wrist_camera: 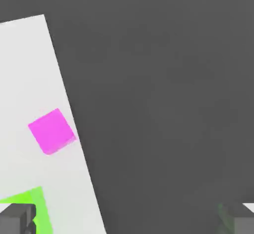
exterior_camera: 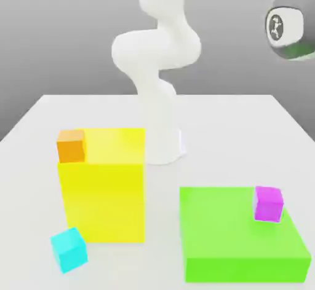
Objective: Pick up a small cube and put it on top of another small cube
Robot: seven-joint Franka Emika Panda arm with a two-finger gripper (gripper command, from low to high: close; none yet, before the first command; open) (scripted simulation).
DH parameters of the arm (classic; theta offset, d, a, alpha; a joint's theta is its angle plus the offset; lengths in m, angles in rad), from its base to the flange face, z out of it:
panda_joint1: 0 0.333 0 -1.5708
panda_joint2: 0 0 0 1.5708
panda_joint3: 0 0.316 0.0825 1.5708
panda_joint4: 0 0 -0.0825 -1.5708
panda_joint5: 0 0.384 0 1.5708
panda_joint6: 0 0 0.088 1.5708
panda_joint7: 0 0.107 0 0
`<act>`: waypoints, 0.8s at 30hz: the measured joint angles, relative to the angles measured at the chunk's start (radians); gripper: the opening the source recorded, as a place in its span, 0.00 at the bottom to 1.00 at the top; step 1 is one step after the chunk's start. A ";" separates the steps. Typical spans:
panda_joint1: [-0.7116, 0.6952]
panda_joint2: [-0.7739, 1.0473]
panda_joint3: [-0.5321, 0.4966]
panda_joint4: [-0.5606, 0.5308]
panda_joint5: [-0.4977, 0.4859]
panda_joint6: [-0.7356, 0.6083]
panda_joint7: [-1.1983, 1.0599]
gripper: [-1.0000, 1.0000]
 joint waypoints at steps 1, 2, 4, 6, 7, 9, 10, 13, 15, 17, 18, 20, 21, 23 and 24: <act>0.008 0.035 0.008 0.009 -0.014 0.006 -0.024 0.50; 0.017 0.070 0.015 0.019 -0.029 0.012 -0.047 0.50; 0.035 0.141 0.028 0.038 -0.063 0.023 -0.091 0.50; 0.056 0.210 0.038 0.057 -0.101 0.034 -0.132 0.50; 0.067 0.245 0.041 0.067 -0.121 0.039 -0.152 0.50; 0.082 0.316 0.042 0.086 -0.148 0.067 -0.172 0.50; 0.085 0.352 0.042 0.096 -0.156 0.090 -0.173 0.50; 0.091 0.418 0.036 0.113 -0.165 0.136 -0.172 0.00; 0.091 0.418 0.036 0.113 -0.165 0.136 -0.173 0.00; 0.091 0.418 0.036 0.113 -0.164 0.134 -0.173 0.00; 0.092 0.433 0.035 0.117 -0.165 0.145 -0.173 0.00; 0.090 0.398 0.038 0.108 -0.163 0.119 -0.176 0.00; 0.088 0.368 0.041 0.100 -0.160 0.097 -0.178 0.00; 0.074 0.300 0.045 0.080 -0.151 0.049 -0.198 0.00; 0.050 0.265 0.045 0.063 -0.146 0.030 -0.237 0.00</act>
